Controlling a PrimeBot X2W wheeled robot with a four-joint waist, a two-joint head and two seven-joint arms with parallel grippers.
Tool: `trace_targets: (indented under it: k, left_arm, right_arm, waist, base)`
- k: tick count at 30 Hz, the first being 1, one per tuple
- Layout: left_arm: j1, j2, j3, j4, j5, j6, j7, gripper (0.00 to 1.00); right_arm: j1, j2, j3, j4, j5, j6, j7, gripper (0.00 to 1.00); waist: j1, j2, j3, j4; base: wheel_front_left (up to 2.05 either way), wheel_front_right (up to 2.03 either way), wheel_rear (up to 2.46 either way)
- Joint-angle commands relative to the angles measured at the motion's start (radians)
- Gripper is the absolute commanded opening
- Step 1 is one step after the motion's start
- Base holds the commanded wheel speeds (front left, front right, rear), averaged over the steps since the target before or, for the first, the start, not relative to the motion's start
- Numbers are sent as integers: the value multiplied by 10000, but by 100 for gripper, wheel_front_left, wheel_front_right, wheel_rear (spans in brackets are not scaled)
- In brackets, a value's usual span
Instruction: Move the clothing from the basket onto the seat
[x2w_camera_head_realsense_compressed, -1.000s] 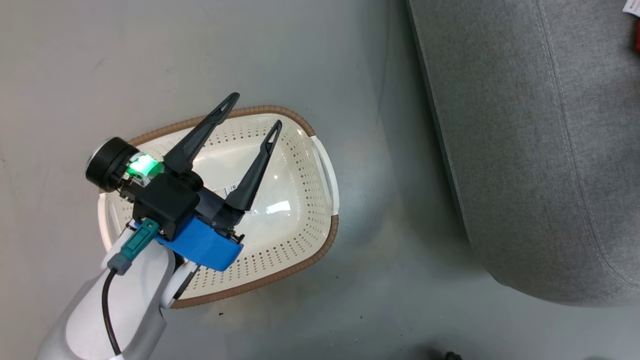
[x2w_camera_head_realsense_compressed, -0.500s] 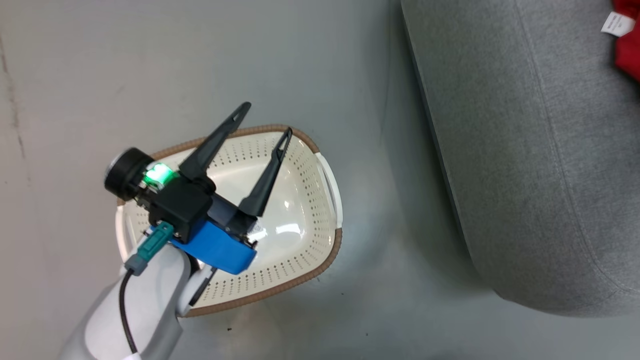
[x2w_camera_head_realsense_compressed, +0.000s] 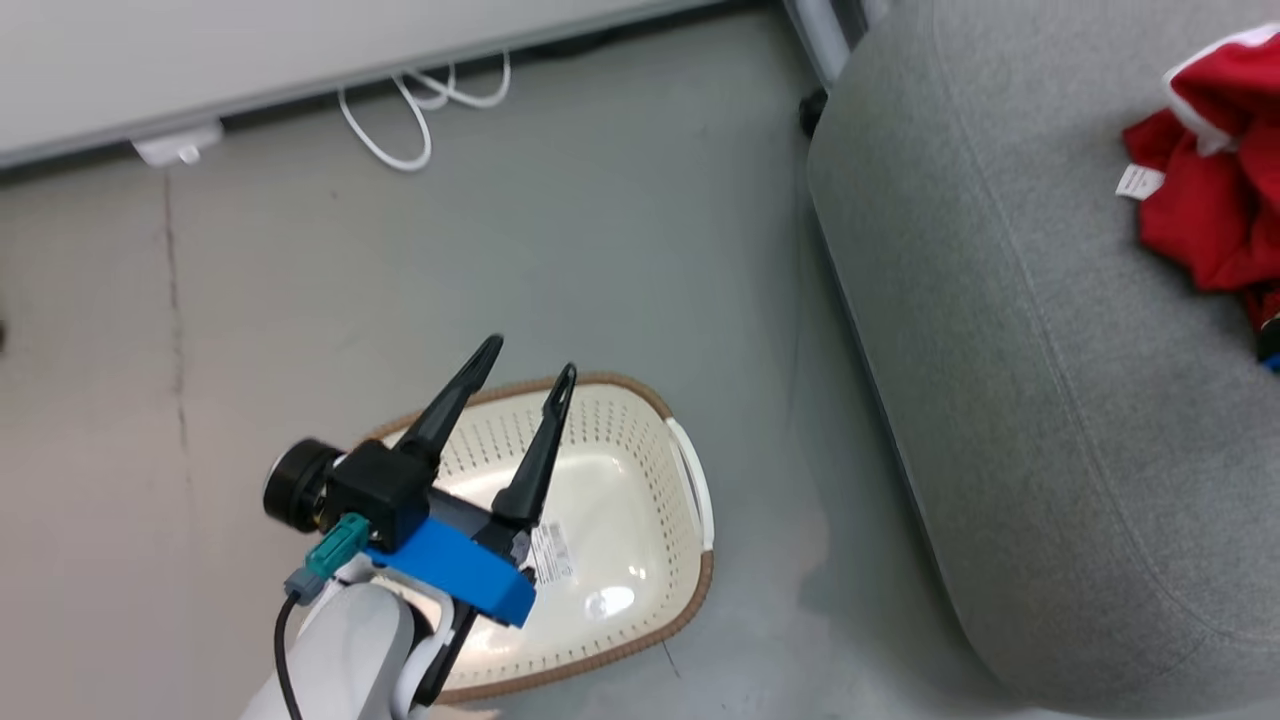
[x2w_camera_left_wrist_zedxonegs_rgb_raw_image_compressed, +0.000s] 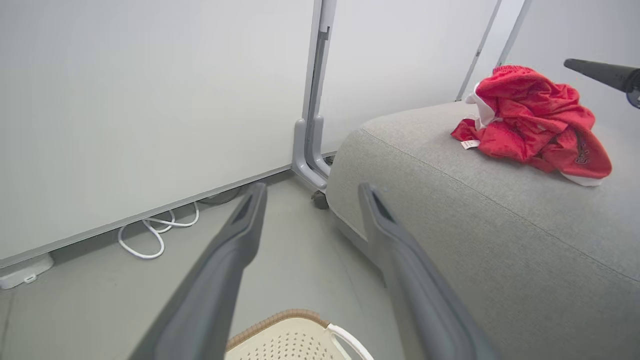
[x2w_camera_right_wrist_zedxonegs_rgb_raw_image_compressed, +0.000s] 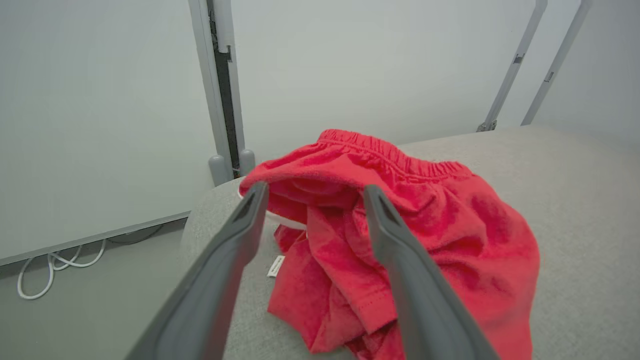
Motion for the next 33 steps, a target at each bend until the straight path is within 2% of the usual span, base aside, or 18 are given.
trace_targets:
  k: [1, 7, 11, 19, 27, 33]
  left_arm:
    - [118, -53, 75, 42, -32, -13, -30, 100]
    - [848, -288, 479, 487, -303, -12, -30, 100]
    - [1296, -450, 948, 590, -316, -12, -30, 100]
    - [2014, -676, 1805, 646, -86, -13, -30, 100]
    - [2575, -832, 2587, 774, 31, -13, -30, 100]
    - [2844, -957, 3078, 868, 104, -13, -30, 100]
  right_arm:
    - [285, 8, 61, -101, 93, 1, 44, 100]
    - [1917, 216, 798, -1766, 677, 1, 535, 100]
    - [3114, 587, 1086, -3148, 826, 1, 938, 100]
    - [5232, 1500, 1337, -5468, 226, 1, 1557, 100]
    - [6540, 2479, 1532, -6415, -106, 3, 1559, 100]
    - [7042, 2819, 1794, -6496, -233, 1, 1495, 100]
  waist:
    - [1, 0, -693, 238]
    - [1, 0, -1789, 642]
    - [1, 0, -2272, 938]
    - [1, 0, -2868, 1590]
    - [1, 0, -3367, 2086]
    - [1, 0, -3504, 2254]
  base:
    - [0, 0, 0]
    - [0, 0, 0]
    - [0, 0, 0]
    - [0, 0, 0]
    - [0, 0, 0]
    - [0, 0, 0]
